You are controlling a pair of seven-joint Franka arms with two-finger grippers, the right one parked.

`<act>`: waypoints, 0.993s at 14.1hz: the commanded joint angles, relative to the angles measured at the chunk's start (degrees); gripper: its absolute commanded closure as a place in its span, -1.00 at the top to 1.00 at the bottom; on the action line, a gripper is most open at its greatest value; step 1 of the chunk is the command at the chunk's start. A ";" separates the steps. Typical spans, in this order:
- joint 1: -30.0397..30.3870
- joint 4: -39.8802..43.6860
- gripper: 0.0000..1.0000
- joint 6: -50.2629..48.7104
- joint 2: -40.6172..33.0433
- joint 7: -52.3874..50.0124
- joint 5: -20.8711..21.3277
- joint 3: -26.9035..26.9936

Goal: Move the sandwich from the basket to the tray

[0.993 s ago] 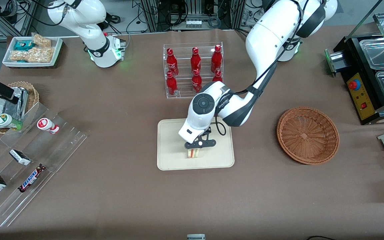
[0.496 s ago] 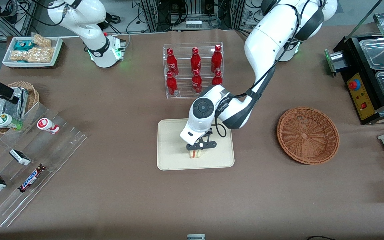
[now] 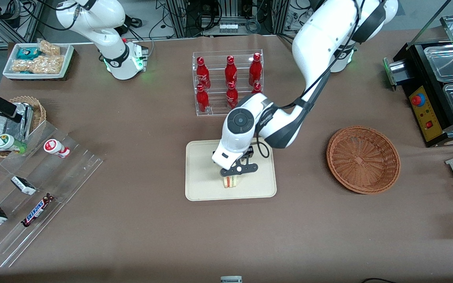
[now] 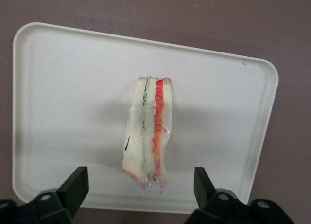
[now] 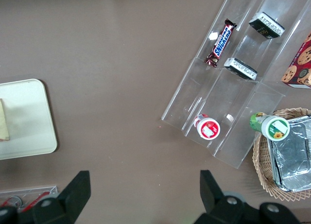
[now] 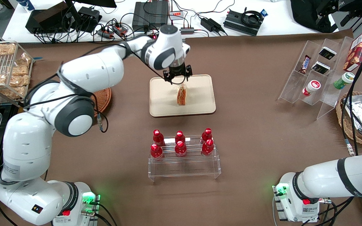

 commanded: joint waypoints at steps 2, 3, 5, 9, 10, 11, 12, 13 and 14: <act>3.44 -1.34 1.00 -5.53 -7.59 0.68 -3.13 0.65; 3.71 -1.43 1.00 -7.80 -8.91 1.11 -3.13 0.73; 7.30 -1.95 1.00 -12.63 -11.28 3.04 -3.22 0.56; 13.45 -11.08 1.00 -15.21 -19.01 4.54 -2.87 0.65; 15.03 -12.05 1.00 -15.47 -20.16 5.85 -2.87 0.65; 16.79 -13.45 1.00 -15.64 -21.65 9.26 -2.87 0.73; 18.72 -15.03 1.00 -15.82 -23.32 12.51 -2.96 0.74; 20.22 -17.40 1.00 -15.82 -25.34 15.15 -3.05 0.74; 21.98 -20.21 1.00 -15.56 -27.62 17.96 -3.05 0.74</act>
